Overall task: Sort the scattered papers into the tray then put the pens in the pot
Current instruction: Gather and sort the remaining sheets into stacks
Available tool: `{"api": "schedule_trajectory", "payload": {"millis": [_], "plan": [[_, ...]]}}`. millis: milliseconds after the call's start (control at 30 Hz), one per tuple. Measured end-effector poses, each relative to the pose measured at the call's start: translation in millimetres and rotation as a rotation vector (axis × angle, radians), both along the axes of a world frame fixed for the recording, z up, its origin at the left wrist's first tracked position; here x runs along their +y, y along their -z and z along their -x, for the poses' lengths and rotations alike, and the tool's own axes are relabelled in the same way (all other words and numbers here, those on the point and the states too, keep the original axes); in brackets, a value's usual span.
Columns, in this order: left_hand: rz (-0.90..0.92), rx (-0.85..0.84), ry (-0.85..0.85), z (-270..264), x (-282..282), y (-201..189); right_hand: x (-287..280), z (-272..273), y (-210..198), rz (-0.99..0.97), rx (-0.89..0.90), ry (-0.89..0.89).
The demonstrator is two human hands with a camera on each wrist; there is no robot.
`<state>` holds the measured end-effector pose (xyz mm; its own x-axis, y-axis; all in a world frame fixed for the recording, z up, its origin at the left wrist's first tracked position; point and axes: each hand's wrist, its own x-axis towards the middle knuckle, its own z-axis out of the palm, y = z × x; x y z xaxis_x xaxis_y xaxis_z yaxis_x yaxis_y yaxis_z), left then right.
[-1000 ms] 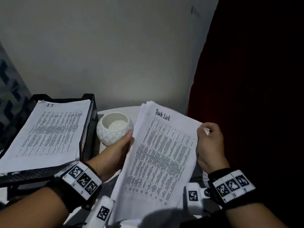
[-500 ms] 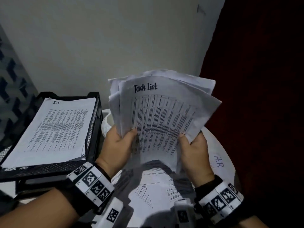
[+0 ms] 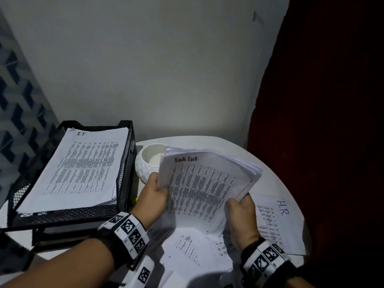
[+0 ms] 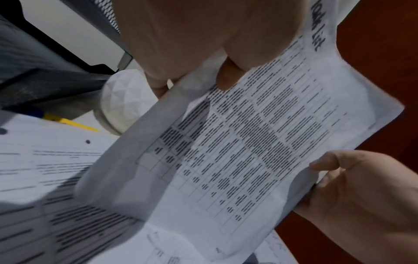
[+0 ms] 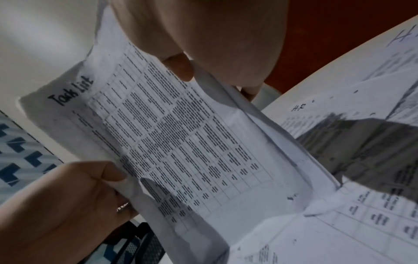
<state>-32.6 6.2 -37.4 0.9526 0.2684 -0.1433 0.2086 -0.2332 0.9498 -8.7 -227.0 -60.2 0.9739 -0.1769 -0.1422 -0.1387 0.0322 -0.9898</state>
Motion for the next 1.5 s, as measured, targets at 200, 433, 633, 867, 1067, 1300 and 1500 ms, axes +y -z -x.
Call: {"api": "schedule_trajectory", "payload": {"millis": [200,433,633,867,1067,1300,1500], "plan": [[0.034,0.131,0.065,4.5,-12.4,-1.5,1.6,1.7,3.0,-0.083,0.101,-0.028],[0.064,0.064,0.016,-0.4,-19.1,6.1,-0.9,-5.1,11.7,-0.173,0.170,0.025],[-0.135,0.123,0.057,0.8,-18.3,31.4,-1.4,-6.6,16.9,-0.135,0.167,-0.066],[-0.210,-0.073,-0.125,-8.5,-28.4,-4.3,5.2,-13.7,-8.1,-0.099,0.080,-0.082],[-0.283,-0.264,-0.257,4.2,13.9,-106.0,-0.6,-13.4,-71.3,-0.246,-0.040,-0.125],[-0.302,-0.077,-0.572,106.1,130.7,-174.7,-45.3,-11.4,-107.3,-0.409,-0.059,-0.065],[-0.605,0.402,-0.592,243.2,184.4,-137.2,-76.7,-25.9,-99.5,-0.754,-0.170,-0.451]]}}
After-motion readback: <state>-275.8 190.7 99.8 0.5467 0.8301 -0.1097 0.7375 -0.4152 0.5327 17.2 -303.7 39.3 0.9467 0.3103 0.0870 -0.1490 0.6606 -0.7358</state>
